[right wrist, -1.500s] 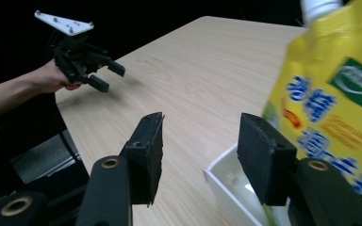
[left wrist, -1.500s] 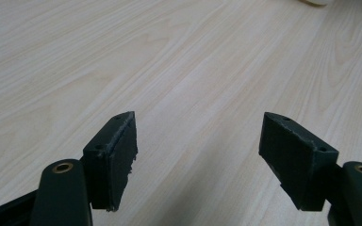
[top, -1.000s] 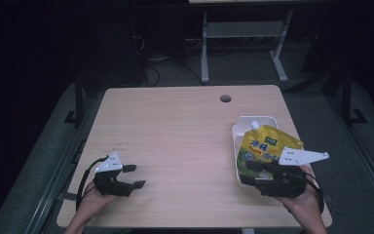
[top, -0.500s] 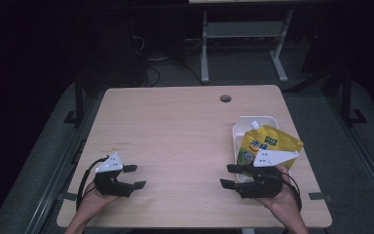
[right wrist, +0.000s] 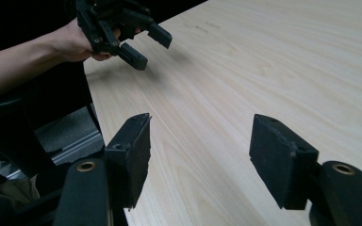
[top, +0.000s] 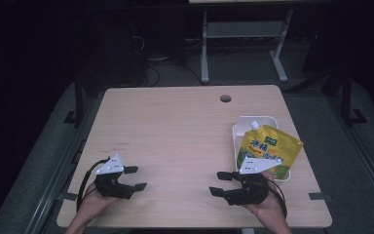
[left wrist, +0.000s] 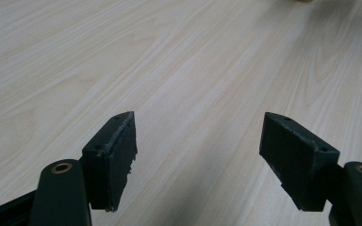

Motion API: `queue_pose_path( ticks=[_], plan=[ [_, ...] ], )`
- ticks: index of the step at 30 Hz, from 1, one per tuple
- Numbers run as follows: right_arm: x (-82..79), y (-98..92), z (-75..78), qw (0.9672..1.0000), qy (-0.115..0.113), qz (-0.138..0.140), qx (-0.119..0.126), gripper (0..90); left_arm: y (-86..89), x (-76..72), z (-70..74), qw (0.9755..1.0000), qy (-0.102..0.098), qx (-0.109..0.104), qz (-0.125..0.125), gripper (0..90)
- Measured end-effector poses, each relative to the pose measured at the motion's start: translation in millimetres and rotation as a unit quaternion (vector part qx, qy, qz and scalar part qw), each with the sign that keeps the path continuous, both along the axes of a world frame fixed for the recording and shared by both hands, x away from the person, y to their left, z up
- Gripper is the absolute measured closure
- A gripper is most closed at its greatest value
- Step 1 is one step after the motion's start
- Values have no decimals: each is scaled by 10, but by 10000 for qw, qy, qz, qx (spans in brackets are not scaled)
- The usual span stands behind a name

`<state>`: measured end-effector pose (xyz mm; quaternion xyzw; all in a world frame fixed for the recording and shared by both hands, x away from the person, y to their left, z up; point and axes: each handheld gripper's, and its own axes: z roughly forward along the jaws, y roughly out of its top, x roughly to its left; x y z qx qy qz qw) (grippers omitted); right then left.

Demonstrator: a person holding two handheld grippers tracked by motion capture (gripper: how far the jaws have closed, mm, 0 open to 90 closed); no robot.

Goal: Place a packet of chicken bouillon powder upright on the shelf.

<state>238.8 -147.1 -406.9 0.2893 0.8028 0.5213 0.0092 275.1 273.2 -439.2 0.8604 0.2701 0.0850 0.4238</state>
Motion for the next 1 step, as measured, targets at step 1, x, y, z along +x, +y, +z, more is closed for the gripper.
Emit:
queue_pose_path(
  ticks=[1],
  plan=[
    [-9, 12, -26, 10000, 24, -9, 4, 373, -2, 0, -3, 10000, 5, 5, -7, 271]
  ],
)
